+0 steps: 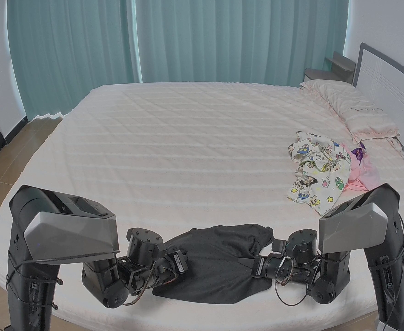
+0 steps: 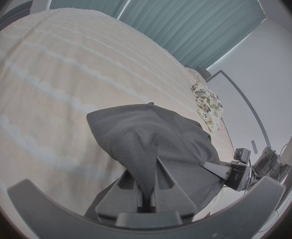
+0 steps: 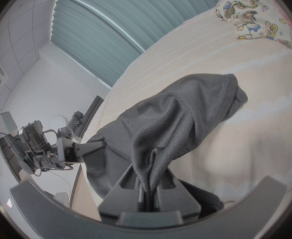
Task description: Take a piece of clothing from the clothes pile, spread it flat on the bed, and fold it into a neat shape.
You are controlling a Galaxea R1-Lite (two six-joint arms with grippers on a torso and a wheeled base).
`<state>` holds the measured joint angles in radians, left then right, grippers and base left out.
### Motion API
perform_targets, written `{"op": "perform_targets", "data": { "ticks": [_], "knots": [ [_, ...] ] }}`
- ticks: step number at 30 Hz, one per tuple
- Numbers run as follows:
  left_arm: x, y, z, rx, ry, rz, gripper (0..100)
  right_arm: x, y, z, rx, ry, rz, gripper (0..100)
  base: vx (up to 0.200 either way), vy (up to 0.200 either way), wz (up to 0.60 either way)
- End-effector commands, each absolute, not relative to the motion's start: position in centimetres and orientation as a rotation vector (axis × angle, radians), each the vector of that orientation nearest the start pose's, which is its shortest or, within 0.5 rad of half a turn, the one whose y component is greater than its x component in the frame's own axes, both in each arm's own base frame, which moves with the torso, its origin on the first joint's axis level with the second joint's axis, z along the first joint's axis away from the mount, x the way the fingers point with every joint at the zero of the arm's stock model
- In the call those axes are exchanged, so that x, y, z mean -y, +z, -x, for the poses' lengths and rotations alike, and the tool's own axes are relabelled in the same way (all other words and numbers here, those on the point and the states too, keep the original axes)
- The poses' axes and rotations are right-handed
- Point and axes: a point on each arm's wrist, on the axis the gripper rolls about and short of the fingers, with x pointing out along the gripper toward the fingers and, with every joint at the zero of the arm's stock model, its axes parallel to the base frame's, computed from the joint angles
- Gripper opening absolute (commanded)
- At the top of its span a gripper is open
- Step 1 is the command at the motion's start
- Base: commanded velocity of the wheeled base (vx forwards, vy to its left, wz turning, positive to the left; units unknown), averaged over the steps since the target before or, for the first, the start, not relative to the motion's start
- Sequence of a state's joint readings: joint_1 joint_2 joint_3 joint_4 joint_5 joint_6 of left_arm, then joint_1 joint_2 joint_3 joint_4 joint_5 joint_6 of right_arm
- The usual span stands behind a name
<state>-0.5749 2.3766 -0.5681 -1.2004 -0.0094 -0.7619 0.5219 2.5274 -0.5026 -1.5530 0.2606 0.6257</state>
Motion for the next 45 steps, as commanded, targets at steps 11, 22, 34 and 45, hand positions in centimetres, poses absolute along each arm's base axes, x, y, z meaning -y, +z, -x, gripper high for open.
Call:
{"op": "perform_targets", "data": {
  "ticks": [11,22,34,45],
  "knots": [
    [18.7,-2.4,-26.9,-0.728,-0.330,0.543,0,-16.1,-4.0,-27.5,-0.660,0.594,-0.532,0,0.000,-0.200,0.00],
    [19.0,-2.4,-26.3,-0.742,-0.344,0.533,0,-15.6,-3.8,-26.7,-0.685,0.584,-0.528,0,0.000,-0.200,0.00],
    [19.3,-2.5,-25.9,-0.753,-0.355,0.525,0,-15.2,-3.6,-26.1,-0.701,0.573,-0.524,0,0.000,-0.200,0.00],
    [19.1,-2.9,-25.6,-0.770,-0.344,0.519,0,-15.1,-3.8,-26.1,-0.694,0.539,-0.520,0,0.000,-0.182,0.00]
  ]
}}
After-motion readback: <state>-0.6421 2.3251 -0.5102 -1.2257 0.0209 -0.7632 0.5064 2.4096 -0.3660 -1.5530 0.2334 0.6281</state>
